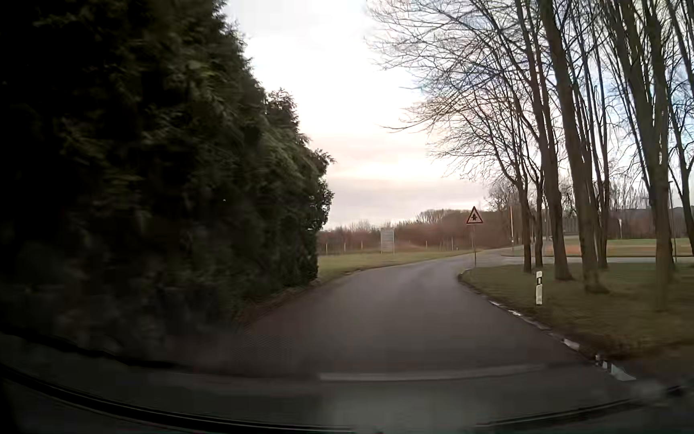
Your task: Follow the waypoints while adhering to traffic rules and regulations
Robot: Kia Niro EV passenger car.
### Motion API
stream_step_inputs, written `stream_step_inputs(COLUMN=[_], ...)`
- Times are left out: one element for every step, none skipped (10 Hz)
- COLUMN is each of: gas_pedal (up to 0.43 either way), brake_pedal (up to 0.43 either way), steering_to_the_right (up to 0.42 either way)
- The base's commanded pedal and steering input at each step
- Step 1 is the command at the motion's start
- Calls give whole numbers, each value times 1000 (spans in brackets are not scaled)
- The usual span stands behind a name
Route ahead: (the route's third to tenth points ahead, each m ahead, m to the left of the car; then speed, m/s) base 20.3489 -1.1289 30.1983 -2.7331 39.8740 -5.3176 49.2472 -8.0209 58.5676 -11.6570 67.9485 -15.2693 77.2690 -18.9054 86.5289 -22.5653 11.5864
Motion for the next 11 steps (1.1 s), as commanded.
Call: stream_step_inputs(gas_pedal=[240,240,240,240,240,240,240,248,248,240,228], brake_pedal=[0,0,0,0,0,0,0,0,0,0,0], steering_to_the_right=[27,28,28,30,33,36,40,41,41,40,38])
